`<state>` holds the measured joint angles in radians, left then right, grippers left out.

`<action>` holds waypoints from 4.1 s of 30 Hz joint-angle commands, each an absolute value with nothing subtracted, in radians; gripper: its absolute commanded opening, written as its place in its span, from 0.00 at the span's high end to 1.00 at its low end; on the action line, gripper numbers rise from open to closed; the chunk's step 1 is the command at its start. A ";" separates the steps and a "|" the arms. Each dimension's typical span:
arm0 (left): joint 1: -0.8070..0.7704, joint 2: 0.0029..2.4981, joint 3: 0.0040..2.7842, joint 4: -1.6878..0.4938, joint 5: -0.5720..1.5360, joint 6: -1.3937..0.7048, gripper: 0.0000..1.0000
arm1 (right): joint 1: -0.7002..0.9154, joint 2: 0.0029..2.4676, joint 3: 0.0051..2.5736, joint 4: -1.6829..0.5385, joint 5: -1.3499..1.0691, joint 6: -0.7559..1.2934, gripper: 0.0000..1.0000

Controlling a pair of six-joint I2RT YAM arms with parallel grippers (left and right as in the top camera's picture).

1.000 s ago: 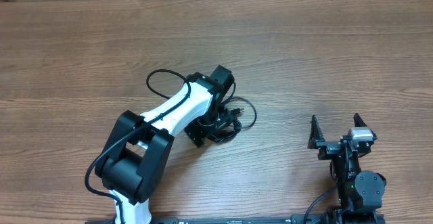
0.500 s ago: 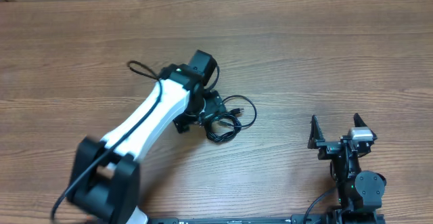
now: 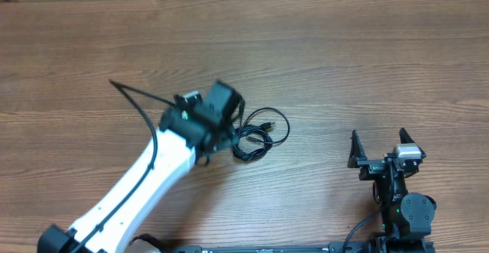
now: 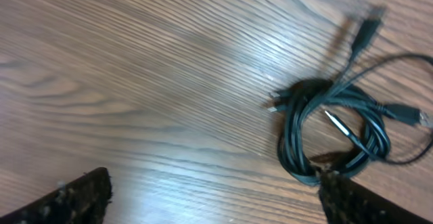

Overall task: Untangle cables
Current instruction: 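Lift the grasped cable bundle with the left gripper and pull it toward the center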

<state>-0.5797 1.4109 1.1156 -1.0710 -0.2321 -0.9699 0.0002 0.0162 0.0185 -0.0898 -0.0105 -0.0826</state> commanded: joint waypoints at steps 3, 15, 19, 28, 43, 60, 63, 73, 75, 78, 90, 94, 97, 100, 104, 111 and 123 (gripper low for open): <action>-0.646 1.329 0.923 -0.897 -0.133 -1.014 0.00 | -0.001 0.015 0.008 -0.084 -0.001 -0.087 0.00; -0.649 1.438 0.767 -0.570 -0.002 -1.231 0.28 | -0.001 0.015 0.008 -0.084 -0.001 -0.087 0.00; -0.649 1.500 0.767 -0.522 0.001 -1.246 0.47 | -0.001 0.015 0.008 -0.084 -0.001 -0.087 0.00; -0.649 1.643 0.767 -0.439 0.001 -1.246 0.83 | -0.001 0.015 0.008 -0.084 -0.001 -0.087 0.00; -0.647 1.705 0.767 -0.444 0.035 -1.291 0.95 | -0.001 0.015 0.008 -0.084 -0.001 -0.087 0.00; -0.649 1.363 0.767 -0.704 -0.041 -1.117 0.96 | -0.001 0.015 0.008 -0.084 -0.001 -0.087 0.00; -0.649 1.247 0.767 -0.716 -0.041 -1.037 0.95 | -0.001 0.015 0.008 -0.084 -0.001 -0.087 0.00; -0.649 1.160 0.767 -0.721 -0.285 -0.773 0.95 | -0.001 0.015 0.008 -0.084 -0.001 -0.087 0.00; -0.646 1.184 0.767 -0.721 -0.329 -0.775 0.60 | -0.001 0.015 0.008 -0.084 -0.001 -0.087 0.00; -0.646 1.229 0.767 -0.723 -0.298 -0.836 0.00 | -0.001 0.015 0.008 -0.084 -0.001 -0.087 0.00; -0.646 1.378 0.767 -0.867 -0.117 -1.530 0.34 | -0.001 0.015 0.008 -0.084 -0.001 -0.087 0.00; -0.646 1.386 0.767 -0.883 -0.140 -1.718 0.32 | -0.001 0.015 0.008 -0.084 -0.001 -0.087 0.00; -0.646 1.386 0.767 -0.873 -0.196 -1.789 0.31 | -0.001 0.015 0.008 -0.084 -0.001 -0.087 0.00; -0.646 1.386 0.767 -0.855 -0.237 -1.815 0.27 | -0.001 0.015 0.008 -0.084 -0.001 -0.087 0.00; -0.646 1.387 0.766 -0.849 -0.262 -1.837 0.30 | -0.001 0.015 0.008 -0.084 -0.001 -0.087 0.00; -0.632 1.389 0.749 -0.848 -0.332 -1.904 0.47 | -0.001 0.015 0.008 -0.084 -0.001 -0.087 0.00; -0.627 1.568 0.747 -0.769 -0.265 -1.900 0.67 | -0.001 0.015 0.008 -0.084 -0.001 -0.087 0.00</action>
